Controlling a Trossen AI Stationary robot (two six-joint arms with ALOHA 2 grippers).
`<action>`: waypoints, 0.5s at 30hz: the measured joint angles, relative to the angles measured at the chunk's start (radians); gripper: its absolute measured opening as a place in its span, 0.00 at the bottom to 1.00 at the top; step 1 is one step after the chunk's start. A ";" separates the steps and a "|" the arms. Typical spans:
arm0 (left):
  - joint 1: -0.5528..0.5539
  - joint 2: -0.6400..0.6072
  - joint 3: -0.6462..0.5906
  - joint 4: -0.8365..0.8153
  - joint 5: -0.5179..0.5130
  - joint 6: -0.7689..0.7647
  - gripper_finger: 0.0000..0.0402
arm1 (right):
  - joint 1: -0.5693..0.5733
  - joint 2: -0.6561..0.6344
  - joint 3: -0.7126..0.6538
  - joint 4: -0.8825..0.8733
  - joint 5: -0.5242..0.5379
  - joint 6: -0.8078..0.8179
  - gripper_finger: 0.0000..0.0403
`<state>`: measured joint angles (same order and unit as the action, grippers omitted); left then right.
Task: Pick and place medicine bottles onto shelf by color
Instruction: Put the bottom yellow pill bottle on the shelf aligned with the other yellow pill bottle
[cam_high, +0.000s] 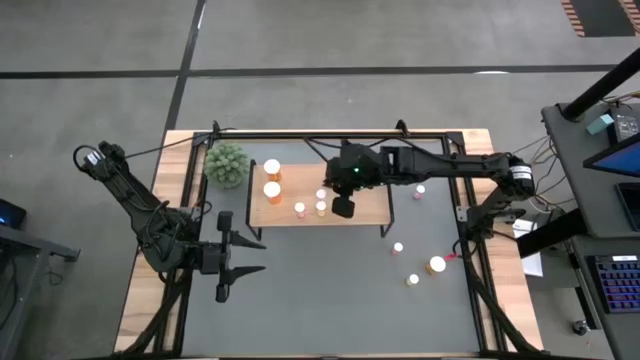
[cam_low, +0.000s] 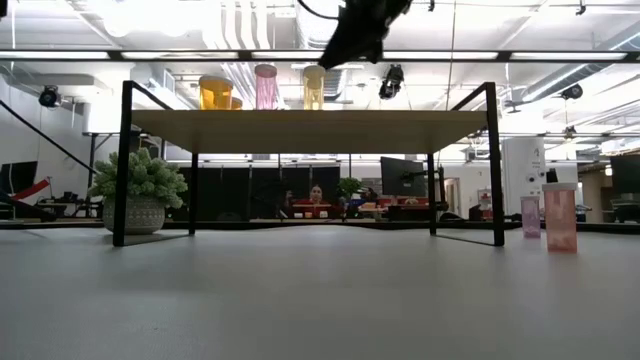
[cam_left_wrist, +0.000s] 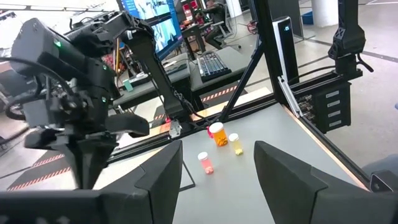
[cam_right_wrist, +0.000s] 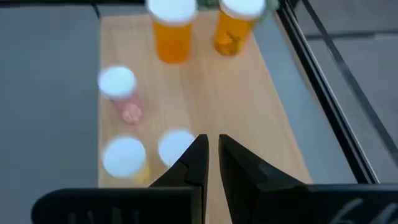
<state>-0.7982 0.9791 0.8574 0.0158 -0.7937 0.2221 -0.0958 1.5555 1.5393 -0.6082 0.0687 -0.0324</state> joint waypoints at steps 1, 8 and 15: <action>0.000 0.000 0.000 0.000 0.000 0.001 0.45 | 0.002 0.000 -0.003 0.022 -0.010 -0.011 0.07; 0.000 0.000 0.000 -0.002 0.000 0.001 0.45 | 0.015 0.011 -0.066 0.148 -0.020 -0.046 0.07; 0.000 0.000 0.000 -0.003 0.000 0.001 0.45 | 0.015 0.014 -0.093 0.151 -0.016 -0.039 0.07</action>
<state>-0.7982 0.9791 0.8574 0.0128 -0.7933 0.2226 -0.0807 1.5693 1.4460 -0.4575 0.0528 -0.0711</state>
